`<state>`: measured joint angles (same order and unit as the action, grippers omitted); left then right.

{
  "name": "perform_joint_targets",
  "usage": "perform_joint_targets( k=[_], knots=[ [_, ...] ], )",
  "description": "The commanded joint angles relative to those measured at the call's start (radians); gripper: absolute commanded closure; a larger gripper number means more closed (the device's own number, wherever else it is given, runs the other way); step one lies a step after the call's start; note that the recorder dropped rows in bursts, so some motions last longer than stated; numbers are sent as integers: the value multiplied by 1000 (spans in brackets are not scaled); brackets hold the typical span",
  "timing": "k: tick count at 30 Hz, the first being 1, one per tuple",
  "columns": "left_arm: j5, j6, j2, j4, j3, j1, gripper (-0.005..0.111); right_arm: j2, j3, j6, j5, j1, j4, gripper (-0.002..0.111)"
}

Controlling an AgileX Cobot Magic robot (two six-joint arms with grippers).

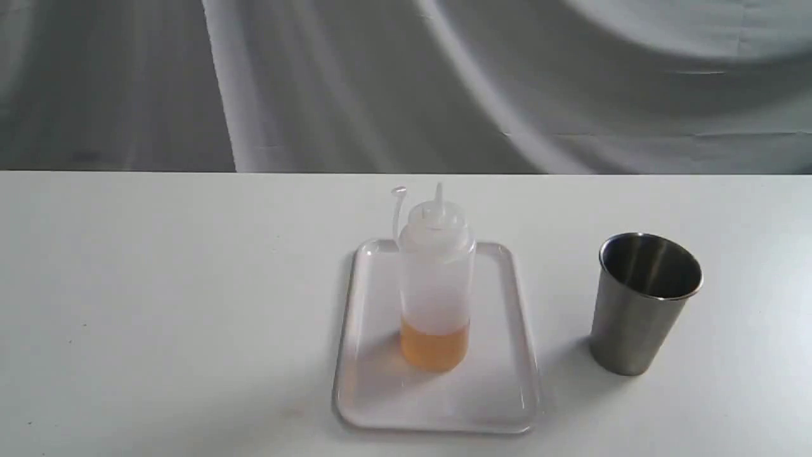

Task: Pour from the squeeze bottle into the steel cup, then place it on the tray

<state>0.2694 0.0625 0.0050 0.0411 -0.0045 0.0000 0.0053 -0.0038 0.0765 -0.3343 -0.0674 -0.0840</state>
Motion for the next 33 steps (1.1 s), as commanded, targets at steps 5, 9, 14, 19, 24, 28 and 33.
perform_joint_targets(
  k=[5,9,14,19,24,28,33],
  knots=[
    [-7,-2,-5,2,4,-4,98,-5,4,-4,0,35,-6,108],
    [-7,-2,-5,2,4,-4,98,-5,4,-4,0,47,-6,108],
    [-7,-2,-5,2,4,-4,98,-5,4,-2,0,47,-6,108],
    [-7,-2,-5,2,4,-4,98,-5,4,-2,0,103,-6,108],
    [-7,-2,-5,2,4,-4,98,-5,4,-2,0,190,-6,108],
    [-7,-2,-5,2,4,-4,98,-5,4,-4,0,235,-6,108],
    [-7,-2,-5,2,4,-4,98,-5,4,-4,0,244,-6,108]
  ],
)
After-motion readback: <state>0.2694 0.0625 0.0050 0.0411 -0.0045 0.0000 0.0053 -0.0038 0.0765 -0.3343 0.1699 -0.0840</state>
